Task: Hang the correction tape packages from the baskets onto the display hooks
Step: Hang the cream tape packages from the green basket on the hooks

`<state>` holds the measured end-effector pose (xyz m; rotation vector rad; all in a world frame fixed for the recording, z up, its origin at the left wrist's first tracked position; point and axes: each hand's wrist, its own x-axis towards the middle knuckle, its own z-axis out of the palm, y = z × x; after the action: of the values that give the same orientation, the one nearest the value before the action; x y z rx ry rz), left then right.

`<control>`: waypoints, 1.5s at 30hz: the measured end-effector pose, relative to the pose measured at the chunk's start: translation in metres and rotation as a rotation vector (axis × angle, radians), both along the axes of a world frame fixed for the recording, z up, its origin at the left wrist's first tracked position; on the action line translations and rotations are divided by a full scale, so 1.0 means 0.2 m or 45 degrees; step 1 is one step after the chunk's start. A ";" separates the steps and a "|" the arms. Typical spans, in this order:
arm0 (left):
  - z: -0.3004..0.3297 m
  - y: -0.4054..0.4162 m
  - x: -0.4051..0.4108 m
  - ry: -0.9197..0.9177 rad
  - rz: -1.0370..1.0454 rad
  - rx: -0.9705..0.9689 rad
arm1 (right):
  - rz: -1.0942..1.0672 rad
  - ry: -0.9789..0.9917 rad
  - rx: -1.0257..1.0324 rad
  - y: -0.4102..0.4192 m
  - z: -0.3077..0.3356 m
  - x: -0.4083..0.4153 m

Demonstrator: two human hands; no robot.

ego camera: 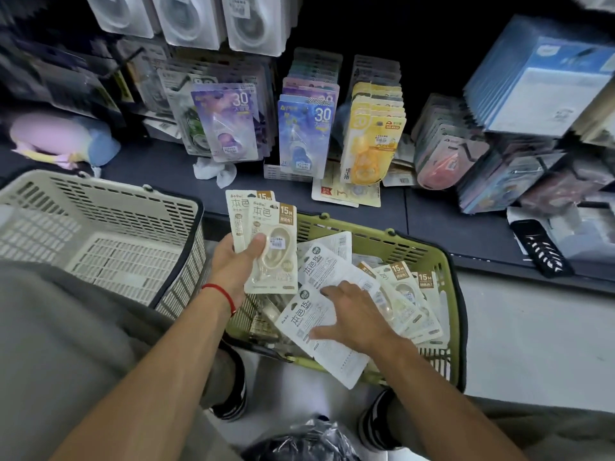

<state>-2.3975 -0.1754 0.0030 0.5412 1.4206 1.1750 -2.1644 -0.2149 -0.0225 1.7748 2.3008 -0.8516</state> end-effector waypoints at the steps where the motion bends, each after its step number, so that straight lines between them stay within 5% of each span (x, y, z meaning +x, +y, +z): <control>1: -0.01 0.00 0.00 0.015 0.028 0.011 | -0.125 0.122 -0.030 0.01 0.01 0.01; 7: 0.00 -0.08 0.11 0.247 -0.085 0.230 | -0.839 0.766 0.379 0.09 0.18 0.11; 11: -0.02 -0.20 0.30 0.093 -0.320 0.241 | -0.783 0.870 0.647 0.05 0.23 -0.05; 16: -0.03 -0.25 0.33 -0.411 -0.280 0.102 | -0.700 0.924 0.459 -0.01 0.20 -0.13; 23: -0.05 -0.22 0.26 -0.326 -0.273 0.091 | -0.526 1.015 0.376 0.03 0.22 -0.13; 29: -0.08 -0.19 0.22 -0.264 -0.098 0.028 | -0.660 1.596 -0.146 0.12 0.24 -0.02; 31: -0.08 -0.18 0.21 -0.249 -0.036 -0.009 | -0.748 1.418 0.031 0.14 0.22 0.03; 33: -0.07 -0.18 0.18 -0.244 0.021 -0.029 | -0.601 0.784 0.285 0.15 0.15 0.08; 37: -0.05 -0.16 0.11 -0.265 0.119 -0.050 | -0.059 0.042 0.080 0.08 -0.04 0.09; 39: -0.03 -0.15 0.08 -0.256 0.124 -0.044 | -0.076 0.048 0.131 0.06 -0.09 0.09; 45: 0.03 -0.15 0.06 -0.094 0.143 0.027 | -0.679 0.700 0.436 0.10 0.09 0.19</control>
<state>-2.3853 -0.2058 0.0098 0.4326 1.3914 1.2878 -2.1261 -0.1957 -0.0049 2.6657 2.4156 -1.2062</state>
